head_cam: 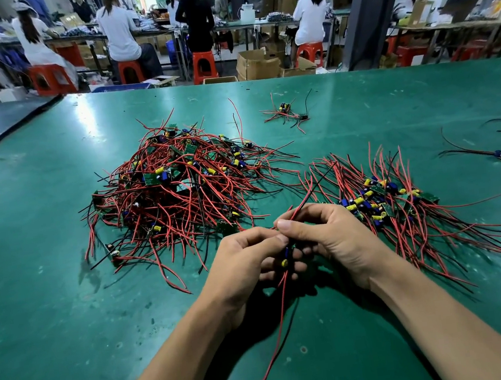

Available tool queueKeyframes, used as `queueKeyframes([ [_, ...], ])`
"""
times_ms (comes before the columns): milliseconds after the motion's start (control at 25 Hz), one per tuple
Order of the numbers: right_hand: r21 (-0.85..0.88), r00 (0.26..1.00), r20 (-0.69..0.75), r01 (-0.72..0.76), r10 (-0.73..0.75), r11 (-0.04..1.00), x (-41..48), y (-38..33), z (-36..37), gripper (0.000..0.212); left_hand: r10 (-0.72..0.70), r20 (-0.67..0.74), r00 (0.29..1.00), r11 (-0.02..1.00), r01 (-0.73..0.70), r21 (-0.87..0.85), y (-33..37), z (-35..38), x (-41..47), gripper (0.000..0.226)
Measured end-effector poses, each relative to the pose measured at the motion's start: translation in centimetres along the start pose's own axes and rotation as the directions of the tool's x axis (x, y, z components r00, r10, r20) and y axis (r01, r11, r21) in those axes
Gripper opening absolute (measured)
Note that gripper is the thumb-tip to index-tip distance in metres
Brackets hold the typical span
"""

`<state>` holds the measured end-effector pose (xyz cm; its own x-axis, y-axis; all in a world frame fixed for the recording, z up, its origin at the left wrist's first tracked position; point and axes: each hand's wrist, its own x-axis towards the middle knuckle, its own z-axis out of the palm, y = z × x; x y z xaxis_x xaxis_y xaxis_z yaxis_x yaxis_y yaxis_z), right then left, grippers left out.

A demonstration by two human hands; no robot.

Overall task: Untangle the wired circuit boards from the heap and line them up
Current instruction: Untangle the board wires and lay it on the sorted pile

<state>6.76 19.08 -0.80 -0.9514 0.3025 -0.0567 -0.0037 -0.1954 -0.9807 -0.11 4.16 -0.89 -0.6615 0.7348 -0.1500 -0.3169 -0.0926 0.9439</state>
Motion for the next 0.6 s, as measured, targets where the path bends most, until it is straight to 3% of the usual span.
queueKeyframes([
  [160, 0.061, 0.996, 0.010, 0.089, -0.090, 0.994, 0.09, -0.58, -0.95, 0.028, -0.009, -0.017, 1.000, 0.997, 0.008, -0.082, 0.38, -0.07, -0.13, 0.005],
  [360, -0.171, 0.966, -0.156, 0.179, -0.206, 0.969, 0.24, -0.26, -0.53, 0.022, -0.019, 0.003, 1.000, 0.999, 0.020, -0.044, 0.24, 0.00, -0.24, 0.003],
  [600, -0.430, 0.879, -0.296, 0.227, -0.374, 0.874, 0.68, -0.09, -0.85, 0.012, -0.001, -0.006, 1.000, 1.000, 0.001, 0.017, 0.17, 0.26, -0.16, 0.009],
])
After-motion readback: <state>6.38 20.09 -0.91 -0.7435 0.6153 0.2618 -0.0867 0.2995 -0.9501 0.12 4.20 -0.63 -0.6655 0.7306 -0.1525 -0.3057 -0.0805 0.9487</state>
